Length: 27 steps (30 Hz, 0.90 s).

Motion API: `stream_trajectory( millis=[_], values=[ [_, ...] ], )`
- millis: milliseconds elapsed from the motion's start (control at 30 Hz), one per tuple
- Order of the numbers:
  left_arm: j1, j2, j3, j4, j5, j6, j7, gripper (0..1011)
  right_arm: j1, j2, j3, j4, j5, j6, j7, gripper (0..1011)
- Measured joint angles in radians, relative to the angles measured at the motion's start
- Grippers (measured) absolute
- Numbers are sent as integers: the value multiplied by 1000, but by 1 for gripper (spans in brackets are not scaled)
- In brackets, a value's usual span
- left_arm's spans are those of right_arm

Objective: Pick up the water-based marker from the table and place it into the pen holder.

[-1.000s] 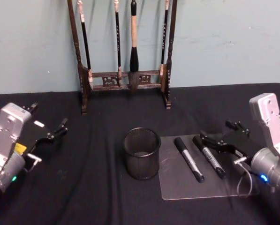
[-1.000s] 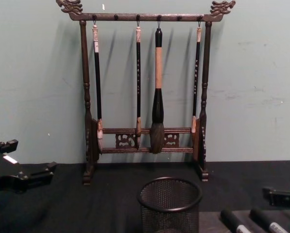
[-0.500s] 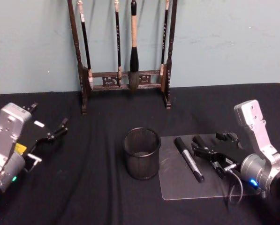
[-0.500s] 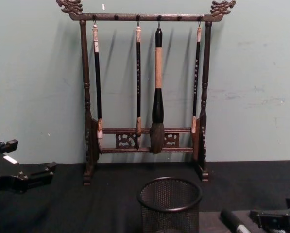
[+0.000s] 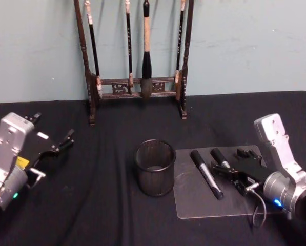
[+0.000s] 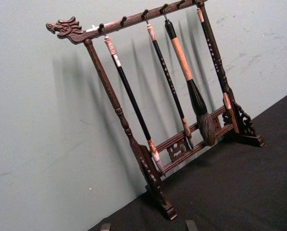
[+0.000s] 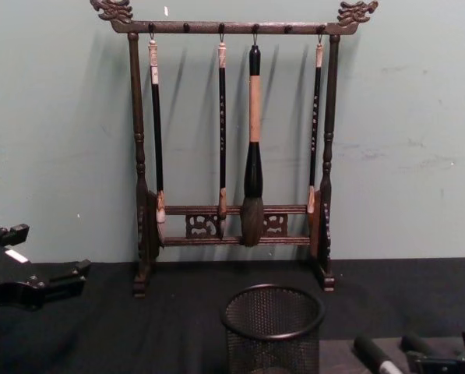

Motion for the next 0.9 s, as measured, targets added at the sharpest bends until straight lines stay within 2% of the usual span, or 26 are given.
stream_trajectory(
  millis=[900],
  values=[
    [0,0,0,0,0,0,0,1009,-18,-33,44,5,-67,16,41,1002]
  ],
)
